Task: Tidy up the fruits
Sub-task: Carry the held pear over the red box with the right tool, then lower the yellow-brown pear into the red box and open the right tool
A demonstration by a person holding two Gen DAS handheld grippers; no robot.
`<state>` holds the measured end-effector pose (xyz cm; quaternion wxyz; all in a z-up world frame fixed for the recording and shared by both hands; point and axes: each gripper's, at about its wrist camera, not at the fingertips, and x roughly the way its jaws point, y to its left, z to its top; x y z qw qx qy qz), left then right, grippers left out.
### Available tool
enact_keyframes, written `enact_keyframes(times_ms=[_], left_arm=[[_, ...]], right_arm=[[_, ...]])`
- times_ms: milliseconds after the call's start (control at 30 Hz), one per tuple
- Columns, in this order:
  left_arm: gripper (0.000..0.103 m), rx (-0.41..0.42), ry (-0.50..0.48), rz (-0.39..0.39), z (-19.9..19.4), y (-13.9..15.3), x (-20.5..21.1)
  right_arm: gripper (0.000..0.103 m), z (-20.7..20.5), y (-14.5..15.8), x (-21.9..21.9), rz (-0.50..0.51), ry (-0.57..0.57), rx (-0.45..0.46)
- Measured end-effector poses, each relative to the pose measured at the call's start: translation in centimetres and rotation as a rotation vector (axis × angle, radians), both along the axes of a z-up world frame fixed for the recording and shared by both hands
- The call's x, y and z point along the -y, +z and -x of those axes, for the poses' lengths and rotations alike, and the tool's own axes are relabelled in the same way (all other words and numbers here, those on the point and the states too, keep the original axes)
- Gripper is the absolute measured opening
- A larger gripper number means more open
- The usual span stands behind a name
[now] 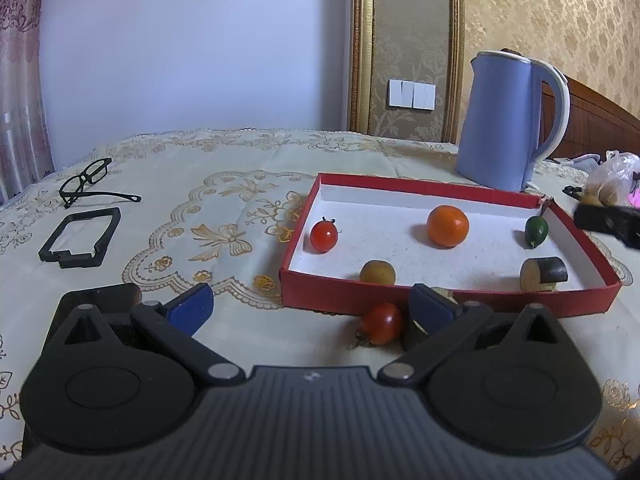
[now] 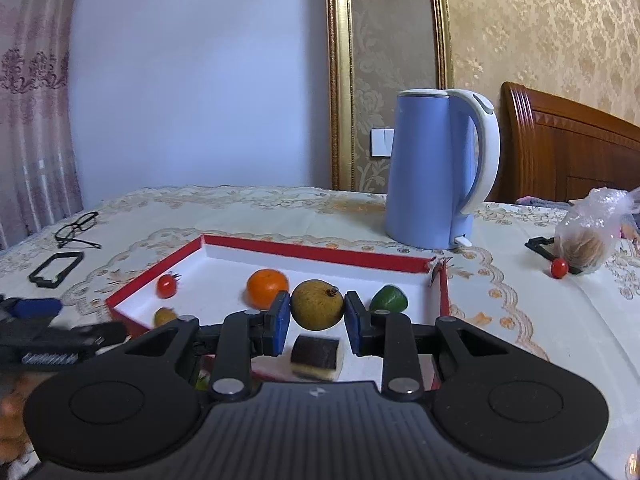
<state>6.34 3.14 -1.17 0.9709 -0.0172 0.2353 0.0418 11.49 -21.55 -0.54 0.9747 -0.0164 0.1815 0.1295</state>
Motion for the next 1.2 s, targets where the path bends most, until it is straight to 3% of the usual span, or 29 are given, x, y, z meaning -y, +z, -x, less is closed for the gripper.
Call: enact_keyframes(times_ms=[467, 633, 767, 967, 1200], left_arm=[[0.103, -0.012, 0.000, 0.004, 0.0, -0.6, -0.2], [0.103, -0.012, -0.003, 0.024, 0.0, -0.7, -0.5], [0.103, -0.010, 0.009, 0.065, -0.1, -0.8, -1.1], [0.103, -0.015, 0.019, 0.145, -0.2, -1.0, -2.3], [0.103, -0.002, 0.036, 0.142, 0.0, -0.9, -2.3]], right_arm=[[0.029, -7.3, 0.0, -0.3, -0.018, -0.090, -0.080], [0.029, -9.5, -0.1, -1.1, 0.001, -0.117, -0.099], [0.030, -10.9, -0.9, -1.5, 0.039, -0.121, -0.169], [0.030, -6.3, -1.2, 0.0, -0.008, -0.095, -0.124], [0.030, 3.8, -2.2, 0.3, -0.032, -0.006, -0.009]])
